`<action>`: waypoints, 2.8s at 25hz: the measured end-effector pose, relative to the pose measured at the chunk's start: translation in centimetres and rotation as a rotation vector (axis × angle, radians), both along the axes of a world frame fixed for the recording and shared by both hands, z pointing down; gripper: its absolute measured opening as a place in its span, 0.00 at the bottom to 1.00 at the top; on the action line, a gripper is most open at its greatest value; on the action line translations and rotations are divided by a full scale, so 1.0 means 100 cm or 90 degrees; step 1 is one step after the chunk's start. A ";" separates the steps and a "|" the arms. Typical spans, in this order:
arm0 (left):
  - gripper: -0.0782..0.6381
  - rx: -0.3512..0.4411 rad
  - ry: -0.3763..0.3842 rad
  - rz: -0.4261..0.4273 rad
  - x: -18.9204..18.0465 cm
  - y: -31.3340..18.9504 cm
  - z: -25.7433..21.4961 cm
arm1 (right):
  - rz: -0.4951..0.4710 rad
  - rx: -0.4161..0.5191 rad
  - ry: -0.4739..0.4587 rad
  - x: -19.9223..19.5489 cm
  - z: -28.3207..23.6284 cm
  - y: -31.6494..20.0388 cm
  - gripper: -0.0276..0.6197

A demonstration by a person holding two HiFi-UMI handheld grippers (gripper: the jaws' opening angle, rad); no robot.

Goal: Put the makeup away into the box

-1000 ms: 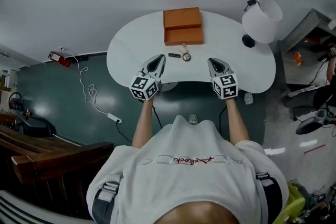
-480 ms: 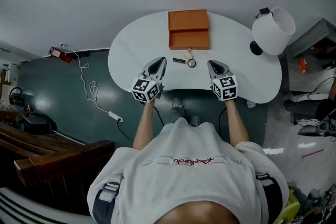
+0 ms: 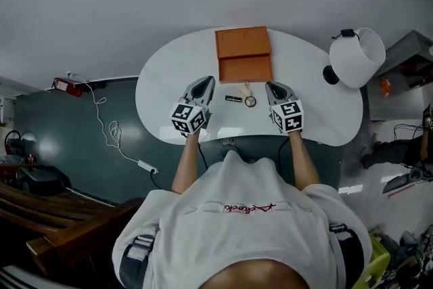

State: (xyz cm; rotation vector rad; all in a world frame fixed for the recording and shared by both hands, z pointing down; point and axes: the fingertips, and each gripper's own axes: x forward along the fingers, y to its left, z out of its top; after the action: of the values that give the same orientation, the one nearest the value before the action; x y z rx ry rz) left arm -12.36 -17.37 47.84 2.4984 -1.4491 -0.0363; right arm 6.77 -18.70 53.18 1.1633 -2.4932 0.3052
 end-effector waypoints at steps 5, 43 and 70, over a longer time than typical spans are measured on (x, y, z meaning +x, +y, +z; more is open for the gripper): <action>0.12 0.007 0.013 0.026 -0.013 -0.029 -0.006 | 0.026 0.010 0.010 -0.013 -0.011 -0.027 0.07; 0.12 -0.189 0.015 0.037 0.009 -0.022 0.130 | -0.055 -0.213 0.045 -0.027 0.129 0.020 0.07; 0.12 -0.213 0.032 -0.005 -0.007 -0.005 0.150 | -0.177 -0.226 0.229 -0.054 0.178 0.039 0.39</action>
State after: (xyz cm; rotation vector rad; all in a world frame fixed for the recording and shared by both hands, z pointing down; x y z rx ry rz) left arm -13.03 -17.91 62.79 2.2055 -1.3227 0.1311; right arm 1.39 -14.82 71.02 0.6536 -2.1373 0.4010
